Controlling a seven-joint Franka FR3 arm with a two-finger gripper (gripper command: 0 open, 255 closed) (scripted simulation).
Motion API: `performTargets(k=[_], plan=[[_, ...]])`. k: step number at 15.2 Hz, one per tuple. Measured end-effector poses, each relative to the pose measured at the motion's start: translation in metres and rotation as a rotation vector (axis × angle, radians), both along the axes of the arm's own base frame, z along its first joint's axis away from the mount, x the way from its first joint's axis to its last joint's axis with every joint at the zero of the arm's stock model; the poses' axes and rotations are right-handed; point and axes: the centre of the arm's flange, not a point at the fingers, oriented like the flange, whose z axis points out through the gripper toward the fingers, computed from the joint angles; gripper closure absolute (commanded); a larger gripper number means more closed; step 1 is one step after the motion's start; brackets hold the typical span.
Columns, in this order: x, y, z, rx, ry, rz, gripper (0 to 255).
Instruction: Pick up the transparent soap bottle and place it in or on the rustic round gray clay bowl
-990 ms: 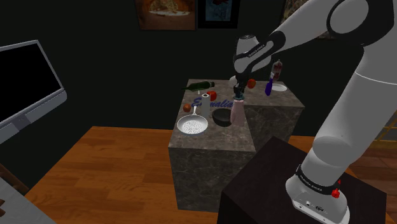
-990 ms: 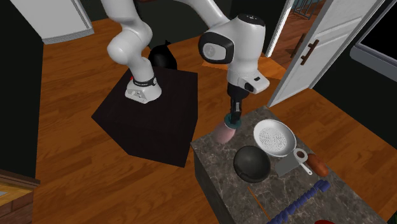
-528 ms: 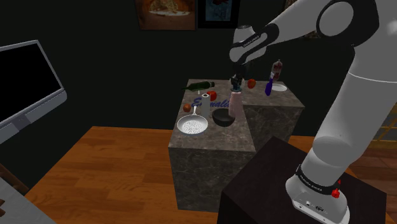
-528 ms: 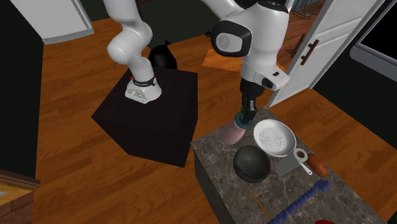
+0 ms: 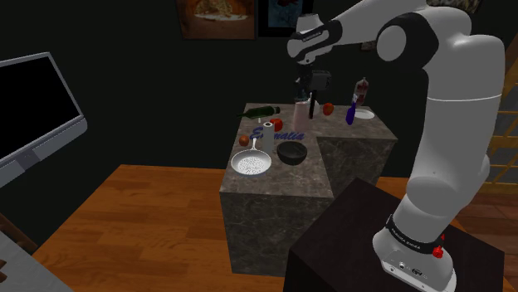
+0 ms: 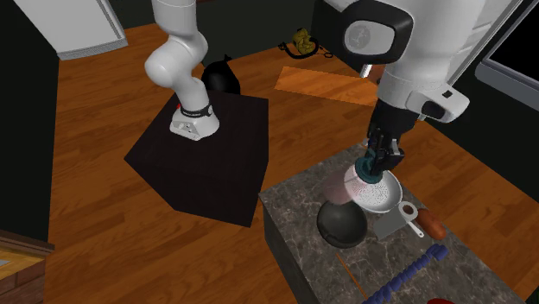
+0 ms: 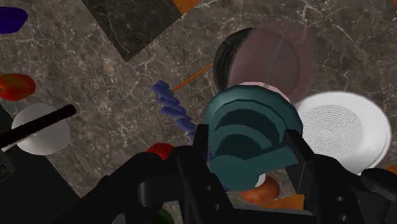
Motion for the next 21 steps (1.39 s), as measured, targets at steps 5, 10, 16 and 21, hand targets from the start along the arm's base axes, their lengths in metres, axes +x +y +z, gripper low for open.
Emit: performTargets(k=[5, 10, 16, 21], plan=[[0.019, -0.006, -0.006, 0.001, 0.001, 0.001, 255], [0.021, -0.007, -0.03, 0.001, 0.001, 0.001, 255], [0.02, -0.007, -0.064, 0.001, 0.001, 0.001, 255], [0.021, -0.006, -0.09, 0.001, 0.001, 0.001, 255]])
